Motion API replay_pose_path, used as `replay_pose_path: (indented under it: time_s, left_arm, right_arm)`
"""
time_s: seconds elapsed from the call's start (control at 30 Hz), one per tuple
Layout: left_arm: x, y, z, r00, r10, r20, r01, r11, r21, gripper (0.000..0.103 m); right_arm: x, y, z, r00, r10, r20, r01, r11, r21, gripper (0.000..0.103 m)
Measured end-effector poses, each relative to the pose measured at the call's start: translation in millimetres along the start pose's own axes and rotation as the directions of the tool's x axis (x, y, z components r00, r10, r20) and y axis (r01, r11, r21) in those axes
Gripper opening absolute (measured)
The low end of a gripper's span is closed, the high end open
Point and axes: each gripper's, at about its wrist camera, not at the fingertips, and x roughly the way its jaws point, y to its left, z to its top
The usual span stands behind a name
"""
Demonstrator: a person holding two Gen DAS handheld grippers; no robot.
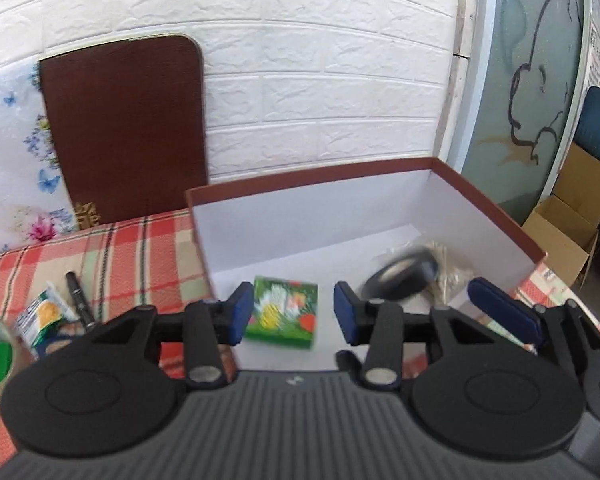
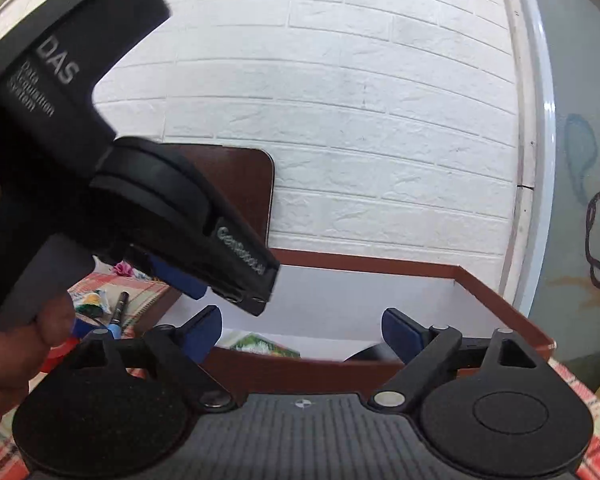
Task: Organize objects
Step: 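Carry the black tape over the brown box and open the right gripper, then reach the right gripper to the clear packing tape roll and grasp it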
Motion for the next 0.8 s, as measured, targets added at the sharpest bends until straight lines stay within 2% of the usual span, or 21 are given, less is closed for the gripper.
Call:
replay_pose_path:
  time_s: [0.1,0.23,0.37,0.53,0.7,0.8]
  left_arm:
    - [-26.2,2.7,-11.1,0.999,-0.034,0.014,0.034,0.999,-0.02,0.045]
    - [-64.5,-4.1,-25.3,0.999,0.004,0.044,-0.004,1.0,0.006,0.051]
    - [-84.8,-2.5,-46.4,0.999,0.043,-0.002,-0.043,0.999,0.009,0.052]
    - [-99.6,17.5,-81.3,0.992,0.111,-0.067,-0.113,0.993,-0.023,0.052]
    - [-106.7,53.6,-113.7,0.977,0.167,-0.136,-0.18,0.98,-0.09,0.052]
    - [-109.3,74.4,-127.2,0.969,0.191,-0.158,-0.21,0.971,-0.114,0.052]
  right_arm:
    - [-19.1,8.4,-4.0,1.0,0.014,0.011,-0.014,1.0,0.023,0.086]
    - [-46.5,18.9,-13.1,0.999,0.033,-0.017,-0.032,0.998,0.057,0.086]
    - [-63.1,20.1,-23.0,0.992,0.064,-0.109,-0.054,0.994,0.09,0.086]
    - [-82.1,31.2,-41.5,0.968,0.131,-0.214,-0.097,0.982,0.16,0.085]
    - [-92.4,49.4,-45.8,0.951,0.17,-0.257,-0.126,0.975,0.18,0.083]
    - [-90.4,63.2,-45.9,0.941,0.193,-0.279,-0.15,0.974,0.17,0.077]
